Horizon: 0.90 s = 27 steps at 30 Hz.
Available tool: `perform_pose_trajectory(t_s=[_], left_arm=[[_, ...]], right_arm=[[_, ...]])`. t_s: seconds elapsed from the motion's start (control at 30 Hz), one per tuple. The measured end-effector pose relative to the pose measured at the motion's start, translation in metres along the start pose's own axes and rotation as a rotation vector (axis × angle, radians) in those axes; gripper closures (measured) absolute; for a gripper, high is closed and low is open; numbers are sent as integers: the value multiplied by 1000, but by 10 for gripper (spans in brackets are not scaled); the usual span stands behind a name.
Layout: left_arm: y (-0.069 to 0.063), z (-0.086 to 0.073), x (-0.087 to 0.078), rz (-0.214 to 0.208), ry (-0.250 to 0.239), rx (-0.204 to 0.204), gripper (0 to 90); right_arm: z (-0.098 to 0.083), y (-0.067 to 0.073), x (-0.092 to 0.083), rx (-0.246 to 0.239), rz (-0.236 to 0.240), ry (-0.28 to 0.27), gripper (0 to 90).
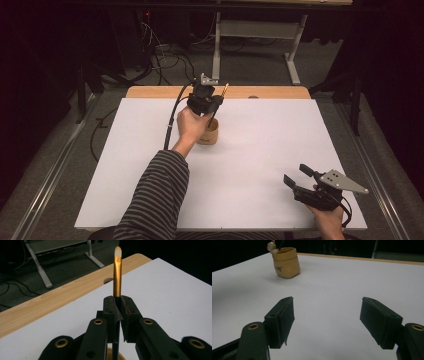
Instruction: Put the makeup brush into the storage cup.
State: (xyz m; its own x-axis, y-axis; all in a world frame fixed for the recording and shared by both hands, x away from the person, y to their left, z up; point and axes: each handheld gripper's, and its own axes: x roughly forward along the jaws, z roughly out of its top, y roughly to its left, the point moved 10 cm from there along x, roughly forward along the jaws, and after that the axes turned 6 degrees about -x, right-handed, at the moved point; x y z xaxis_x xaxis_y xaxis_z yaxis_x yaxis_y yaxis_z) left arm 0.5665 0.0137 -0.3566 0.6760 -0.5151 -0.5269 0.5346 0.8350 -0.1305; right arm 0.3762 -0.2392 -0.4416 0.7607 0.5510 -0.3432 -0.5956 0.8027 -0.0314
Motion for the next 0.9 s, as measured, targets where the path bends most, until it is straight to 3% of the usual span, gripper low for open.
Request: perform_pose_trajectory(t_s=[0.9], left_arm=[[8,-12,11,-1,7,-21,834]], right_arm=[[0,0,0,9,5,2,295]])
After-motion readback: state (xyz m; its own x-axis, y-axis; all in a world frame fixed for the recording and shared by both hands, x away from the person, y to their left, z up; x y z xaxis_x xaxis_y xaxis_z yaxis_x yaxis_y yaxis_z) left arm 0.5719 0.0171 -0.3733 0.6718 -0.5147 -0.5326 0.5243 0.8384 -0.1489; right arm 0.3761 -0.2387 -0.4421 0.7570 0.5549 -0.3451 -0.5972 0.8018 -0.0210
